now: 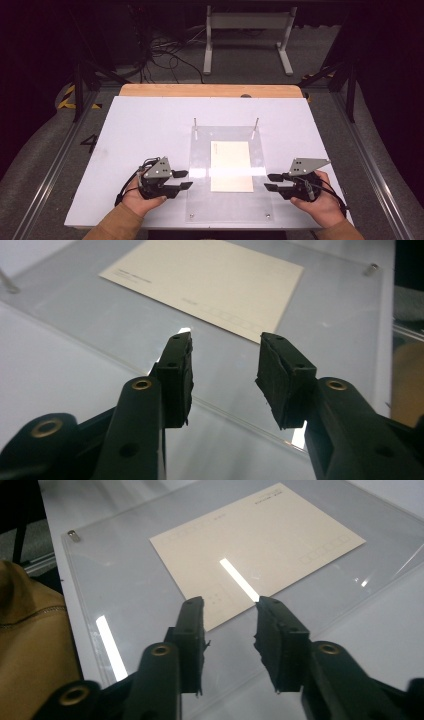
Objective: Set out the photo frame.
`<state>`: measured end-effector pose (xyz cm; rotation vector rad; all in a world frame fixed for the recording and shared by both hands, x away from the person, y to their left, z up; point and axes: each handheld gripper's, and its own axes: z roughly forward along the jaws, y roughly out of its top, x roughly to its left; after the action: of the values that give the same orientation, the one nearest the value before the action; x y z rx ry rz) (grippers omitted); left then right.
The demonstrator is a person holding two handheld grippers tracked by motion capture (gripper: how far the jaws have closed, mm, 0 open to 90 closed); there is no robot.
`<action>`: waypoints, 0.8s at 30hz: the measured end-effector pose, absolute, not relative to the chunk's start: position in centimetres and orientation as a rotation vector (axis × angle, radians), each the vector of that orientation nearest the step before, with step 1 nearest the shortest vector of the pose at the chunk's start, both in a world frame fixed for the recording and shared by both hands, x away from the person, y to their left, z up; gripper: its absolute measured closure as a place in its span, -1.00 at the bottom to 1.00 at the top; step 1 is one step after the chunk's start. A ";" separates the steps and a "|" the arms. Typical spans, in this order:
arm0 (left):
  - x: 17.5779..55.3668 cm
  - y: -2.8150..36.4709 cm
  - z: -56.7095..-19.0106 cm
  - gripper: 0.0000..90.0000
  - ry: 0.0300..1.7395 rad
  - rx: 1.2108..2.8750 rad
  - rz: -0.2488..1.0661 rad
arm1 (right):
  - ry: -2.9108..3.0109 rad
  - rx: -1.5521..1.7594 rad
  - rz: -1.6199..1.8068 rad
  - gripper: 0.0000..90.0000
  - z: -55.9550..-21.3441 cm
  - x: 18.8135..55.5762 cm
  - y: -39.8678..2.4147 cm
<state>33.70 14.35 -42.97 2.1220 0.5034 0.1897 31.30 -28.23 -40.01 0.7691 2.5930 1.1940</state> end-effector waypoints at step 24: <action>33.6 18.4 -43.4 0.28 0.663 2.059 0.302 | 2.320 0.938 1.113 0.54 -38.7 42.1 -27.5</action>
<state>33.57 18.39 -43.36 2.0593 0.6630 0.3020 42.05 -27.52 -38.73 0.9379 2.3204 1.1126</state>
